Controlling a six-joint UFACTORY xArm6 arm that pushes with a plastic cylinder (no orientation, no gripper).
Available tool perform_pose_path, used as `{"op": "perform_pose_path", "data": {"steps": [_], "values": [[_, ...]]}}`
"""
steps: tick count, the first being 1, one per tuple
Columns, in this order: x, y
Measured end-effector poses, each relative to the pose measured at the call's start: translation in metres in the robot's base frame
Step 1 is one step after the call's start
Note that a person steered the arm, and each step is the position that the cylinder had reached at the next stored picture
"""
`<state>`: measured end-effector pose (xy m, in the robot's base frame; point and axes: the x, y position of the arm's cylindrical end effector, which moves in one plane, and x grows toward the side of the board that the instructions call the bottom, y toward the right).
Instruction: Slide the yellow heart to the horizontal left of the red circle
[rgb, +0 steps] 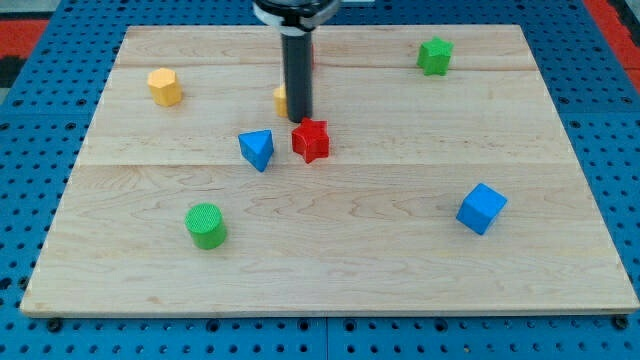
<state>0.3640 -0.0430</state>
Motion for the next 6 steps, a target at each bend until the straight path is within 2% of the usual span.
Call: {"op": "perform_pose_path", "data": {"steps": [1,2,3,5,6], "values": [[-0.020,-0.043],[-0.021,-0.074],[-0.020,-0.060],[-0.025,0.005],[-0.051,0.006]]}}
